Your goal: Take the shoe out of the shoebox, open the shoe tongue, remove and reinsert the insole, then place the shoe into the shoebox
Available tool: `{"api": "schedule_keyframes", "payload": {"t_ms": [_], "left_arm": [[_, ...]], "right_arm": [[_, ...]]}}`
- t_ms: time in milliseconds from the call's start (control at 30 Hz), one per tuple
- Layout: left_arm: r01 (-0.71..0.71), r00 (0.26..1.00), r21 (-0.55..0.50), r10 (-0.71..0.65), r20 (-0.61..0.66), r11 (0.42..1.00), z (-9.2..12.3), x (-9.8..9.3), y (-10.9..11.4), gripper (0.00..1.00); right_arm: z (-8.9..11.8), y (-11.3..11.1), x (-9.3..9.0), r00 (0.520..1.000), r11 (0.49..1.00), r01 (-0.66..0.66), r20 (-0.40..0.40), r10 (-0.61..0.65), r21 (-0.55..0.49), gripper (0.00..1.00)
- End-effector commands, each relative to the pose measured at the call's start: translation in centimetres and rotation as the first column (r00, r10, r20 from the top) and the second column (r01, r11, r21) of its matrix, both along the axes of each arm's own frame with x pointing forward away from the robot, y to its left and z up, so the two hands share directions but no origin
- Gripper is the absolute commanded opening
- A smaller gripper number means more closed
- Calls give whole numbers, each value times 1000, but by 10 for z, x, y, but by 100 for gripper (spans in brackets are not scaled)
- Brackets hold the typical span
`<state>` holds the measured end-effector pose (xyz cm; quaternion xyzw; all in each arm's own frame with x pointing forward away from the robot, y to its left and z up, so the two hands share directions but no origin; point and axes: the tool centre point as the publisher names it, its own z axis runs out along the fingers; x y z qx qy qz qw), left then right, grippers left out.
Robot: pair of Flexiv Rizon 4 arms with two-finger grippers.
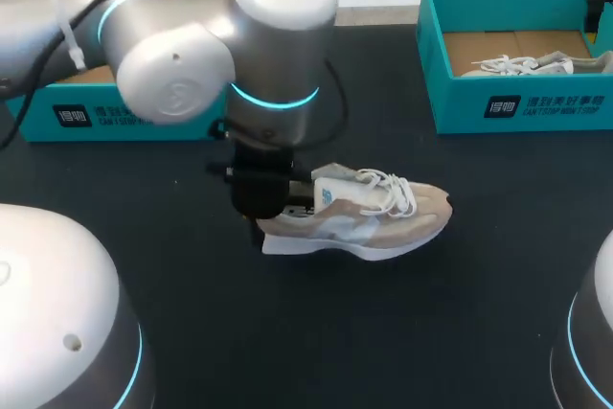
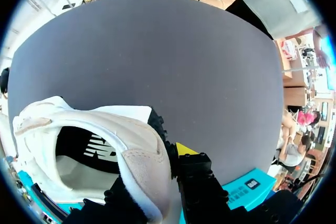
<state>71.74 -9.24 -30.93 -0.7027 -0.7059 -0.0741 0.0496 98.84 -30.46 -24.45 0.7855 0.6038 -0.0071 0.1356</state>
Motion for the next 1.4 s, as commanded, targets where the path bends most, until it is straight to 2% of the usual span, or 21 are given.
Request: {"api": "schedule_keyframes", "payload": {"t_ms": [33,400,900,967,1067,1133,1200,1233,1267,1300,1333,1400], "left_arm": [[-2,1000,8,2,-12,1000,-17,8,-6,0],[-15,998,50,19,-61,999,-50,9,-8,0],[-4,998,109,12,-69,994,-73,5,-5,0],[-3,998,112,11,-70,994,-77,5,-3,4],[-6,998,115,14,-66,993,-83,7,-2,21],[-14,998,122,21,-60,992,-85,8,-1,22],[-18,998,122,25,-57,992,-85,9,-1,27],[-25,998,120,31,-55,992,-85,9,0,35],[-26,998,119,33,-55,993,-84,8,0,55],[-28,998,118,35,-57,993,-84,8,1,83],[-35,997,113,41,-59,993,-82,8,1,98],[-36,997,91,43,-67,995,-76,7,2,100]], "right_arm": [[0,0,0,1000,1000,1,0,-1,-1,100],[0,0,0,1000,1000,1,0,-1,-1,100],[0,0,0,1000,1000,1,0,-1,-1,100],[0,0,0,1000,1000,1,0,-1,-1,100],[0,0,0,1000,1000,1,0,-1,-1,100],[0,0,0,1000,1000,1,0,-1,-1,100],[0,0,0,1000,1000,1,0,-1,-1,100],[0,0,0,1000,1000,1,0,-1,-1,100],[0,0,0,1000,1000,1,0,-1,-1,100],[0,0,0,1000,1000,1,0,-1,-1,100],[0,0,0,1000,1000,1,0,-1,-1,100],[0,0,0,1000,1000,1,0,-1,-1,100]]}}
